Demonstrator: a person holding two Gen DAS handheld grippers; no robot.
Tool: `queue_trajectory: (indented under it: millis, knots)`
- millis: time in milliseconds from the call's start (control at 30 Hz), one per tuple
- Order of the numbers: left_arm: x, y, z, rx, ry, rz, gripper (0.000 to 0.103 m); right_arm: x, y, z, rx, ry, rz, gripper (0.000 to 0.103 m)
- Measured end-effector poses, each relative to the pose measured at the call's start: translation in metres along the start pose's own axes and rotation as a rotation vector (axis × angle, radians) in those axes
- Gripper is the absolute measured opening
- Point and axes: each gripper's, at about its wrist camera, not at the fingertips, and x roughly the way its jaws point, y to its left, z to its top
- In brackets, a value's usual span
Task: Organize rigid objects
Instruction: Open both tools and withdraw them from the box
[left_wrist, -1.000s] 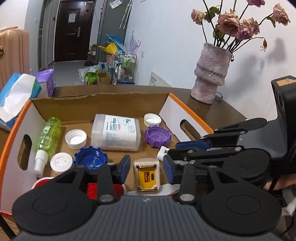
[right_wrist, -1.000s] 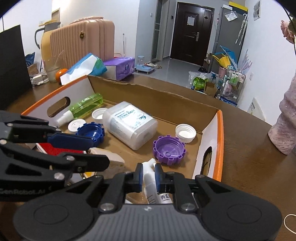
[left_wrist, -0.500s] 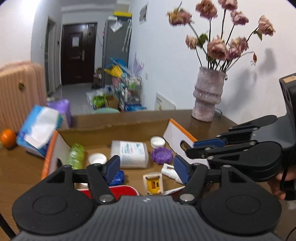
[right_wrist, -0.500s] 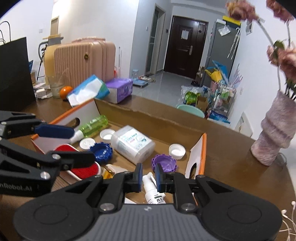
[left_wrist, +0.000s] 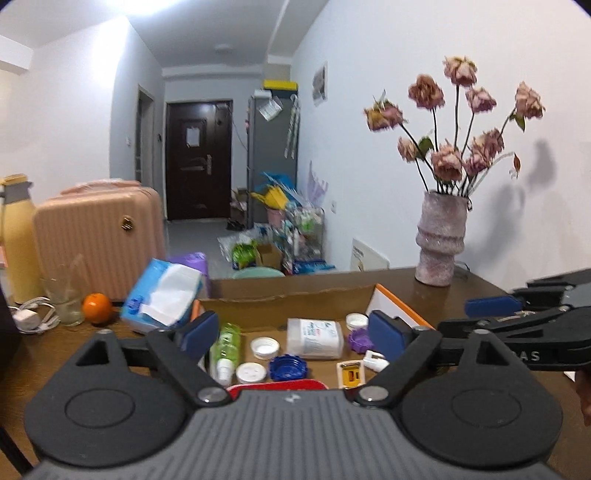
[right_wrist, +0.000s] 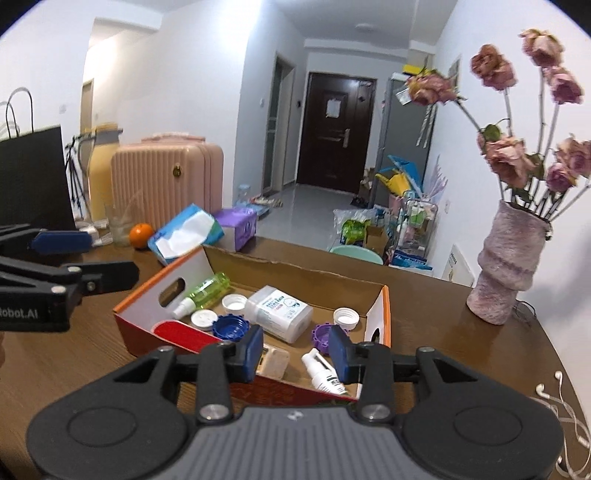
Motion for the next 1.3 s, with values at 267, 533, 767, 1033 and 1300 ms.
queue_trajectory:
  millis: [267, 533, 767, 1033, 1300]
  knots:
    - [-0.033, 0.013, -0.027, 0.033, -0.103, 0.031, 0.103, -0.021, 0.023, -0.04, 0.082, -0.177, -0.123, 0.088]
    - [-0.047, 0.028, -0.043, 0.008, -0.118, 0.04, 0.103, -0.027, 0.037, -0.059, 0.153, -0.181, -0.16, 0.088]
    - [-0.062, 0.042, -0.056, -0.008, -0.116, 0.024, 0.103, -0.056, 0.057, -0.071, 0.177, -0.223, -0.185, 0.088]
    - [-0.103, 0.046, -0.08, 0.011, -0.13, 0.001, 0.103, -0.091, 0.087, -0.105, 0.194, -0.224, -0.219, 0.088]
    - [-0.182, 0.039, -0.109, 0.025, -0.155, -0.012, 0.103, -0.147, 0.128, -0.15, 0.14, -0.191, -0.228, 0.088]
